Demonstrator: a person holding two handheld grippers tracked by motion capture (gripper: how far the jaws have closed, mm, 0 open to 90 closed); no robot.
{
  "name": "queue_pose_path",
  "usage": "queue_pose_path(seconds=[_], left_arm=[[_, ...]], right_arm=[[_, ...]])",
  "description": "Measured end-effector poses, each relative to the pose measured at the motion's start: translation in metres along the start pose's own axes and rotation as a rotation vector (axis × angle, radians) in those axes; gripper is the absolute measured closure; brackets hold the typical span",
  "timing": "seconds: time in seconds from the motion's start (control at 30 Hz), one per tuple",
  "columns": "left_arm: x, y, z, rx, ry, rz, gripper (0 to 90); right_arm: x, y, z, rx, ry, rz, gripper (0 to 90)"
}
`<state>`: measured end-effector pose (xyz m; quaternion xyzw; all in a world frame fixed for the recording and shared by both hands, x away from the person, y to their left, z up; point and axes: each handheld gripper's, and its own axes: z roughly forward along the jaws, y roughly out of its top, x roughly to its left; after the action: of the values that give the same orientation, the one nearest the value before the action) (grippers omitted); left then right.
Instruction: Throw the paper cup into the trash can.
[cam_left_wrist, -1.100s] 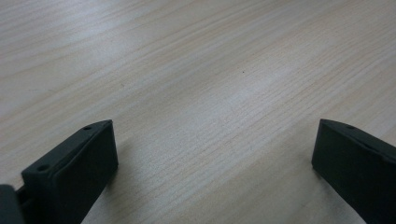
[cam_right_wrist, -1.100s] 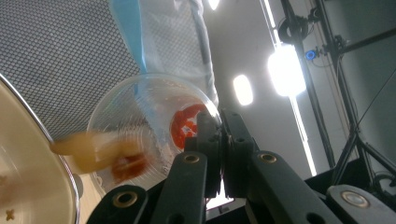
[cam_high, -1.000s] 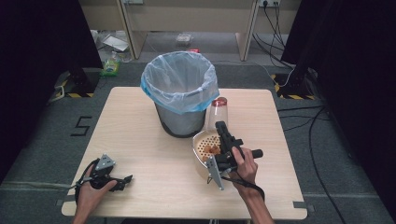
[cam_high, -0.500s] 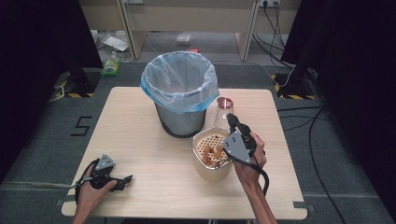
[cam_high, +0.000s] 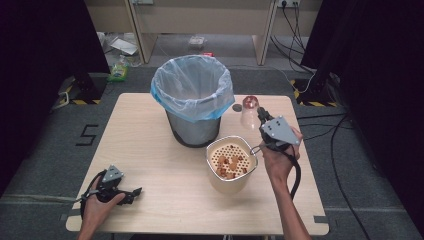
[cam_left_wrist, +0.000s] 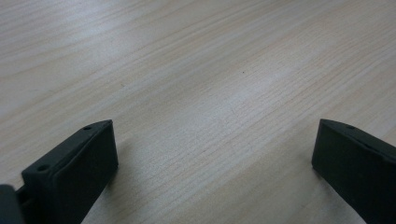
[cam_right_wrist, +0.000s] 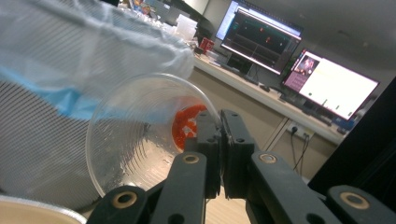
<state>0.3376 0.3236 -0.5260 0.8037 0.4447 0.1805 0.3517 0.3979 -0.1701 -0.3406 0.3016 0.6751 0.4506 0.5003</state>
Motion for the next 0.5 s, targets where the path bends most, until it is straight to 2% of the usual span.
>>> queue_pose_path(seconds=[0.03, 0.07, 0.2, 0.23, 0.3, 0.4, 0.5], left_arm=[[0.0, 0.0, 0.0, 0.0, 0.0, 0.0, 0.0], [0.0, 0.0, 0.0, 0.001, 0.0, 0.0, 0.0], [0.0, 0.0, 0.0, 0.002, 0.0, 0.0, 0.0], [0.0, 0.0, 0.0, 0.001, 0.001, -0.001, 0.0], [0.0, 0.0, 0.0, 0.0, 0.001, -0.005, 0.0], [0.0, 0.001, 0.001, 0.001, 0.003, -0.007, 0.0], [-0.001, 0.001, 0.001, 0.001, 0.004, -0.006, 0.0]], right_arm=[[0.0, 0.0, 0.0, 0.0, 0.0, 0.0, 87.7], [-0.007, 0.004, 0.004, -0.001, 0.005, 0.027, 87.7], [-0.015, 0.01, 0.01, 0.009, 0.006, 0.044, 87.6], [-0.019, 0.015, 0.015, 0.014, 0.014, 0.066, 87.7], [-0.023, 0.019, 0.019, 0.021, 0.023, 0.082, 87.6], [-0.028, 0.024, 0.023, 0.026, 0.02, 0.078, 87.6], [-0.038, 0.036, 0.032, 0.03, 0.03, 0.113, 87.6]])
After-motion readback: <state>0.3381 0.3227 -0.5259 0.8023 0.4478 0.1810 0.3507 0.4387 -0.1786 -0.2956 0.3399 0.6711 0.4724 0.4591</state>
